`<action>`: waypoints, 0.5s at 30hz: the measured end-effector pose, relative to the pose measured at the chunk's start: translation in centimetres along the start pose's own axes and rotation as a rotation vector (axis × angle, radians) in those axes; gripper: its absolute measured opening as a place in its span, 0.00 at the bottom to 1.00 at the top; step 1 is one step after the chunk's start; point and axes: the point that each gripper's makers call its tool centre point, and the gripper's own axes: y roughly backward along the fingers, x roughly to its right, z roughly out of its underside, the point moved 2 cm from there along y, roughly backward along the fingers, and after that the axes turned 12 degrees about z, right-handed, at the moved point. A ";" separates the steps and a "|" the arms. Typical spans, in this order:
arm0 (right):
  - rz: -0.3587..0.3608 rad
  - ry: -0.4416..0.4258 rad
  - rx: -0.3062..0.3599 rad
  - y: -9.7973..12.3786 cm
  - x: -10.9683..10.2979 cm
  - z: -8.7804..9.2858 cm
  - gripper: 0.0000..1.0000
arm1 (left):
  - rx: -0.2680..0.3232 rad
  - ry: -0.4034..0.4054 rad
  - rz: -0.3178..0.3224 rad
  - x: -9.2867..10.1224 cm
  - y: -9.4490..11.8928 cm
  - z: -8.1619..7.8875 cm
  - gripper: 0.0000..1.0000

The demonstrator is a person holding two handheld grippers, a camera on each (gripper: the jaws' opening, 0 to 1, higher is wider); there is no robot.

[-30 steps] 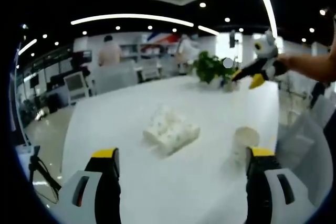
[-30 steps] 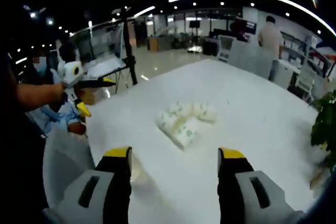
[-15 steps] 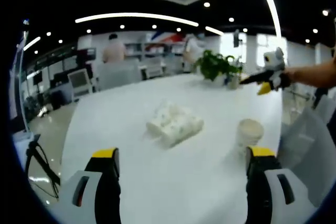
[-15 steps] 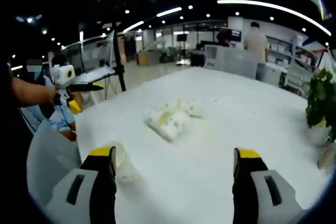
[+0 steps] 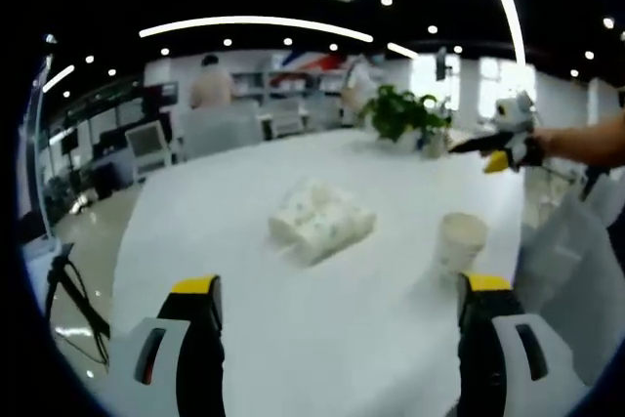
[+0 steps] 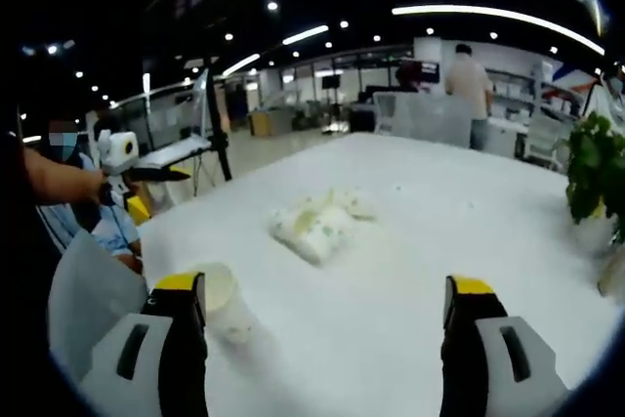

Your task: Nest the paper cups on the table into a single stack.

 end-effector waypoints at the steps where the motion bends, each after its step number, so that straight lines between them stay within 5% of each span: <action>1: 0.002 0.005 -0.001 0.0 0.0 0.1 1.00 | -0.019 -0.017 0.005 0.1 -0.2 0.1 0.99; 15: -0.011 0.074 0.052 0.2 -0.8 0.6 1.00 | -0.205 -0.156 0.112 -0.6 -3.4 -2.1 0.99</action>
